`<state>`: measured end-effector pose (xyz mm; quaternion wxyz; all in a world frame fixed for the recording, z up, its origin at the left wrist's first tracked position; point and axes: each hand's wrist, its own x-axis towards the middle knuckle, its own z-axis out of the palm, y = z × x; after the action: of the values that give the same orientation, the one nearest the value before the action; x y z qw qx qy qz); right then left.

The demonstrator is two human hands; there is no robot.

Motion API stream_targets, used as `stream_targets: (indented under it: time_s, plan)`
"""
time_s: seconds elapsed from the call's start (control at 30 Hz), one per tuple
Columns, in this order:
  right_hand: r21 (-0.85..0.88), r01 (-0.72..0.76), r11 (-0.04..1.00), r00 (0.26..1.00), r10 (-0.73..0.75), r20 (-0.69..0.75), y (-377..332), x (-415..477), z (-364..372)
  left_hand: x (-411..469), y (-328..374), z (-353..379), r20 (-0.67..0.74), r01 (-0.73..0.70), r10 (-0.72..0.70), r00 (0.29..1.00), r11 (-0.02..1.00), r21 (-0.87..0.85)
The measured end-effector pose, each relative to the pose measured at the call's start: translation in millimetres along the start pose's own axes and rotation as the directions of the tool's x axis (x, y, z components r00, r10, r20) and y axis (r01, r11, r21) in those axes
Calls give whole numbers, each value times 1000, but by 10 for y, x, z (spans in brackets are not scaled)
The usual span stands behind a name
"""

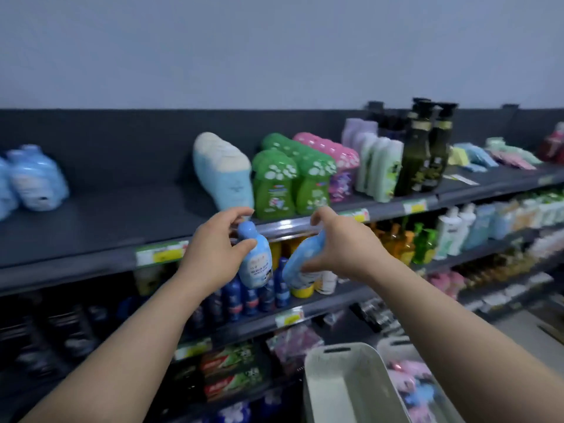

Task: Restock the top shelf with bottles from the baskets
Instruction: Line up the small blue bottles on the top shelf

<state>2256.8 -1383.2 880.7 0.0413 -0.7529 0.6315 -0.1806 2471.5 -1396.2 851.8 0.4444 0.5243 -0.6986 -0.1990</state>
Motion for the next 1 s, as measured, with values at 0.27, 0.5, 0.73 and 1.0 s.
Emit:
stream_targets:
  time_s: [0.27,0.5,0.73,1.0]
  plan:
    - [119,178,977,983,-171,-60,-1315,624,-25,51,-238,-1536,-185,61,-44,982,994,88]
    - [195,238,952,971,-230,-59,-2307,1316,243,511,-816,-2709,-185,145,-100,978,958,249]
    - [105,233,967,972,-233,-12,-3082,1893,643,1240,-1506,-3349,-66,172,-164,984,799,577]
    - [67,179,982,983,-181,19,-3460,2310,980,1715,-1932,-3561,60,106,-218,974,674,732]
